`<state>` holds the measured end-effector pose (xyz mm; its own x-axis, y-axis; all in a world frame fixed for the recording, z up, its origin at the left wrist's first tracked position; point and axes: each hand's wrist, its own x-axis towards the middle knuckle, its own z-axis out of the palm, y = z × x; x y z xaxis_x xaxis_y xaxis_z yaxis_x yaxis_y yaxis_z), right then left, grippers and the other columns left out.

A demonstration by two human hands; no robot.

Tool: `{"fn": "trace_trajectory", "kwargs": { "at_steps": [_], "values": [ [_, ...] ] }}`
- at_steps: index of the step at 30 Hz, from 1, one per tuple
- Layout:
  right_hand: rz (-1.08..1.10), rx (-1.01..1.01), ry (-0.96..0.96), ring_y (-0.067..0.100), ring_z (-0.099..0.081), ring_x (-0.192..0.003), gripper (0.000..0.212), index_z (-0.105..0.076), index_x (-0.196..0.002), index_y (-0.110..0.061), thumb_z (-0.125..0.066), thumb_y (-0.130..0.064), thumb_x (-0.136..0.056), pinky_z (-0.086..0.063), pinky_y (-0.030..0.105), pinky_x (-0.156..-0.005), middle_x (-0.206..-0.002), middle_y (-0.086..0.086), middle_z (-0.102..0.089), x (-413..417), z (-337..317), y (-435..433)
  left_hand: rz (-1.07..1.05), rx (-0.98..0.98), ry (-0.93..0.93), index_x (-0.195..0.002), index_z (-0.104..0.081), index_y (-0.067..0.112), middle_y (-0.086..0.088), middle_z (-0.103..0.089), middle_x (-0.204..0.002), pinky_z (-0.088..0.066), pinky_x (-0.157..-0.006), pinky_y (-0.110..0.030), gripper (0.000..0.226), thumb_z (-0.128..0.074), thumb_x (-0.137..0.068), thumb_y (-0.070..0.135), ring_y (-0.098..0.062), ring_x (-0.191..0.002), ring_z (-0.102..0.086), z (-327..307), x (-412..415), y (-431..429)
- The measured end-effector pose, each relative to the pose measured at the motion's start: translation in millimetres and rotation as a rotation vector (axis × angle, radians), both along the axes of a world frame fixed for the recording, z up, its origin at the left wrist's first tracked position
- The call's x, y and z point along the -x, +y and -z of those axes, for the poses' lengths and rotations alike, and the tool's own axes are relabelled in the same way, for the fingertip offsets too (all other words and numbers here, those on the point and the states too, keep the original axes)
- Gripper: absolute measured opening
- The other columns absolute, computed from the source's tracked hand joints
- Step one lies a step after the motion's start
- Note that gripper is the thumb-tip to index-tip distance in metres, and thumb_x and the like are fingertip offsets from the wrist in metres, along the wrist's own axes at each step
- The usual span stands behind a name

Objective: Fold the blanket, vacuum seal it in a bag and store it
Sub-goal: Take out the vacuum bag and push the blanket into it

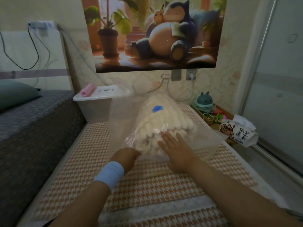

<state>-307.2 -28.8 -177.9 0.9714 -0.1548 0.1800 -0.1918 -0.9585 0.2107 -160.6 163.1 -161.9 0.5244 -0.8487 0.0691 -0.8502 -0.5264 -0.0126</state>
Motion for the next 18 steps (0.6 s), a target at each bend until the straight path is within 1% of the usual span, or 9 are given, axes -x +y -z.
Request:
{"fn": "trace_trajectory", "kwargs": {
  "at_steps": [3,4,5,7,10,12,14,16,18],
  "values": [
    [-0.003,-0.063,0.041,0.031,-0.049,-0.135,0.058,-0.059,-0.137,-0.02,-0.036,-0.037,-0.086,-0.042,0.058,-0.104,-0.146,0.012,-0.051,-3,7,9,-0.023,0.029,0.067,-0.121,-0.065,0.033,0.002,-0.066,-0.121,-0.048,-0.094,-0.029,0.03,-0.049,-0.095,0.031,-0.021,-0.109,-0.061,-1,-8,11],
    [-0.016,-0.068,0.019,0.031,-0.054,-0.13,0.056,-0.063,-0.133,-0.021,-0.033,-0.036,-0.087,-0.049,0.058,-0.098,-0.142,0.01,-0.056,-4,12,12,-0.031,0.007,0.085,-0.123,-0.063,0.034,0.004,-0.064,-0.125,-0.046,-0.097,-0.029,0.032,-0.051,-0.094,0.035,-0.019,-0.112,-0.06,-1,-9,16],
    [-0.03,-0.108,0.03,0.032,-0.049,-0.134,0.058,-0.059,-0.136,-0.021,-0.028,-0.035,-0.089,-0.046,0.059,-0.1,-0.145,0.009,-0.052,-5,18,15,-0.043,-0.035,0.116,-0.125,-0.062,0.034,0.006,-0.06,-0.13,-0.044,-0.1,-0.03,0.036,-0.053,-0.091,0.041,-0.018,-0.117,-0.057,0,-8,20],
    [-0.046,-0.141,0.055,0.033,-0.026,-0.148,0.067,-0.043,-0.149,-0.021,-0.015,-0.038,-0.09,-0.026,0.062,-0.114,-0.159,0.008,-0.031,-7,30,21,-0.031,-0.165,0.18,-0.135,-0.053,0.031,0.008,-0.046,-0.144,-0.037,-0.109,-0.031,0.055,-0.058,-0.085,0.053,-0.017,-0.129,-0.047,5,-2,26],
    [-0.03,-0.147,0.041,0.029,-0.005,-0.153,0.08,-0.027,-0.156,-0.024,0.0,-0.043,-0.083,-0.009,0.061,-0.119,-0.165,0.005,-0.009,-3,40,26,-0.002,-0.362,0.185,-0.148,-0.032,0.028,0.005,-0.022,-0.158,-0.029,-0.115,-0.033,0.073,-0.06,-0.084,0.051,-0.018,-0.142,-0.029,16,12,29],
    [0.0,-0.17,0.101,0.023,0.012,-0.152,0.088,-0.013,-0.158,-0.029,0.01,-0.055,-0.077,0.001,0.057,-0.12,-0.166,0.001,0.008,0,40,26,-0.044,-0.34,0.136,-0.147,-0.034,0.028,0.0,-0.032,-0.154,-0.033,-0.111,-0.032,0.061,-0.056,-0.092,0.038,-0.022,-0.138,-0.037,16,13,27],
    [0.006,-0.142,0.117,0.018,0.02,-0.15,0.094,-0.004,-0.158,-0.035,0.009,-0.08,-0.077,0.005,0.061,-0.117,-0.164,-0.001,0.019,2,32,25,-0.041,-0.361,0.051,-0.141,-0.045,0.028,-0.005,-0.047,-0.144,-0.041,-0.104,-0.033,0.045,-0.05,-0.096,0.022,-0.025,-0.127,-0.05,11,10,21],
    [0.018,-0.096,0.138,0.016,0.024,-0.149,0.103,0.004,-0.156,-0.034,-0.001,-0.093,-0.072,0.014,0.065,-0.112,-0.16,-0.004,0.026,1,27,22,-0.051,-0.346,0.012,-0.131,-0.056,0.028,-0.006,-0.057,-0.132,-0.047,-0.096,-0.035,0.039,-0.046,-0.095,0.014,-0.027,-0.115,-0.058,1,3,12],
    [0.045,-0.026,0.069,0.018,0.018,-0.151,0.103,0.003,-0.157,-0.028,-0.025,-0.088,-0.079,0.021,0.068,-0.107,-0.162,0.0,0.021,-4,27,16,-0.084,-0.257,-0.006,-0.124,-0.059,0.03,-0.005,-0.06,-0.127,-0.048,-0.094,-0.035,0.034,-0.045,-0.095,0.017,-0.028,-0.11,-0.059,-15,-9,0]
  ]
}}
